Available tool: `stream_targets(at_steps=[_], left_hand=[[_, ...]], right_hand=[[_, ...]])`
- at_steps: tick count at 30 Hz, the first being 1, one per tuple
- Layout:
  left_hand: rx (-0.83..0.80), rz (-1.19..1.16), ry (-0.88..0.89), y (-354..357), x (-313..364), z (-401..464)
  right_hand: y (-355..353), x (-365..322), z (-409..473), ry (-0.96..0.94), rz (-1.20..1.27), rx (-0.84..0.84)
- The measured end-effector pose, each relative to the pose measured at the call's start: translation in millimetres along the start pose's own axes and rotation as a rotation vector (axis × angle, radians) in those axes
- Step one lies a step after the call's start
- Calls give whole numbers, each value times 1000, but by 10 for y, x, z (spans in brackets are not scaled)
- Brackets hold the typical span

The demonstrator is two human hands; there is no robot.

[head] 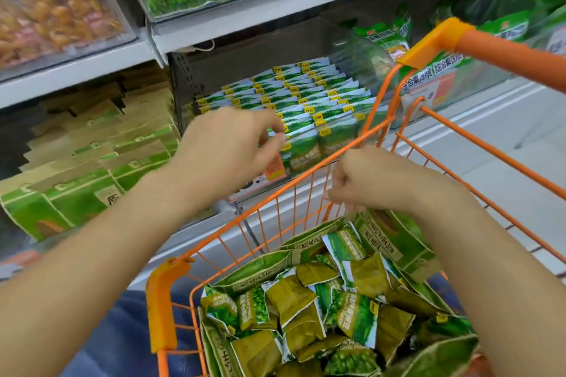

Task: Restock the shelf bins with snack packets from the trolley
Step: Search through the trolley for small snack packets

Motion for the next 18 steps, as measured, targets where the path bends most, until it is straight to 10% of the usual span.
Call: stream_targets(at_steps=[7, 18], left_hand=[[-676, -253, 89, 874, 422, -1120], [-735, -68, 78, 1034, 253, -1228]], right_hand=[[351, 421, 6, 229, -317, -139], [450, 499, 125, 232, -457, 18]])
Point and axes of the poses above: each hand's wrist, its own z-axis towards the middle knuckle, its own y-axis out of the palm, x = y × z, the point moved 7 cm from there along z, towards the middle knuckle, and after that the axes turned 12 degrees about x, right-handed, at the moved point
